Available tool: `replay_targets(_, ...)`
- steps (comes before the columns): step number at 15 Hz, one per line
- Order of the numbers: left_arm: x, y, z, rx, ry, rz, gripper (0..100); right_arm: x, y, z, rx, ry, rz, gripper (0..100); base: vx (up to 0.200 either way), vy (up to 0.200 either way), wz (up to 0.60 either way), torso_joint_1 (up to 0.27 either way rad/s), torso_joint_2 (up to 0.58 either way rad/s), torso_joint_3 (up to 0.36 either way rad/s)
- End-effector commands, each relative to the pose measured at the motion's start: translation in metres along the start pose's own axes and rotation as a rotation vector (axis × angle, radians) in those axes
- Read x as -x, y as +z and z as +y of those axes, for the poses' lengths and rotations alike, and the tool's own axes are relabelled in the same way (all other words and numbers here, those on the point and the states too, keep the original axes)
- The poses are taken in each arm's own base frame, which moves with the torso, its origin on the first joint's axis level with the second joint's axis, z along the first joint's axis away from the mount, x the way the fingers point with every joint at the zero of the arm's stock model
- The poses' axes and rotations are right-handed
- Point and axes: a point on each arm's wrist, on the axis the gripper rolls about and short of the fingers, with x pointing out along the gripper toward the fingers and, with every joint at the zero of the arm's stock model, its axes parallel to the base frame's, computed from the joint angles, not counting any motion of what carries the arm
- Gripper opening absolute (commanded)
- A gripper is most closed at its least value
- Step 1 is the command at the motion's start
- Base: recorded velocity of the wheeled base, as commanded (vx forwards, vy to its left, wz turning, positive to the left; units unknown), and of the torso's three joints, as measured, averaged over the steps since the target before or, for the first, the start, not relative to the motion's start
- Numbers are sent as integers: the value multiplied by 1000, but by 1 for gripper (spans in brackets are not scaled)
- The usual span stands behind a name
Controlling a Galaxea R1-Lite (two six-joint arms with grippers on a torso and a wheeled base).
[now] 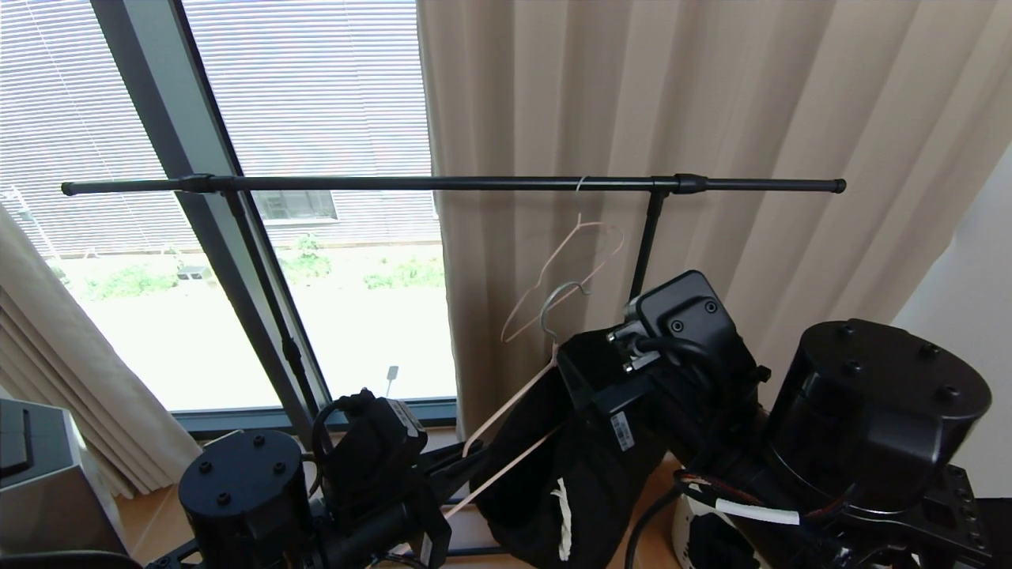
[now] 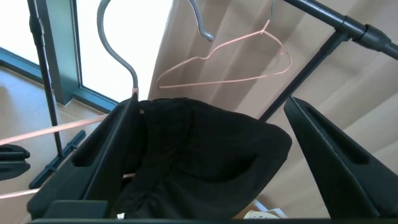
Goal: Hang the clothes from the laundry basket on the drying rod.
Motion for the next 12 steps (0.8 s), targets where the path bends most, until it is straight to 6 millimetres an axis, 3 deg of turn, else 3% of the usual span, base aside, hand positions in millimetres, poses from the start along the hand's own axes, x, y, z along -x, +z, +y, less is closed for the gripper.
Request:
replay_targets(1,0,0,0,0,1,-2,0,5,2,-4,-3,2,-8,100,0,0,0,0,0,0)
replay_targets(8,2,-1,2,17,4,6,0,19,-4,-49,45,193,4,100,0,0,0,0,0,0)
replay_targets(12,2,-2,2,17,-8,8,0,21,-17,-89,38,375,90,100,0,0,0,0,0,0)
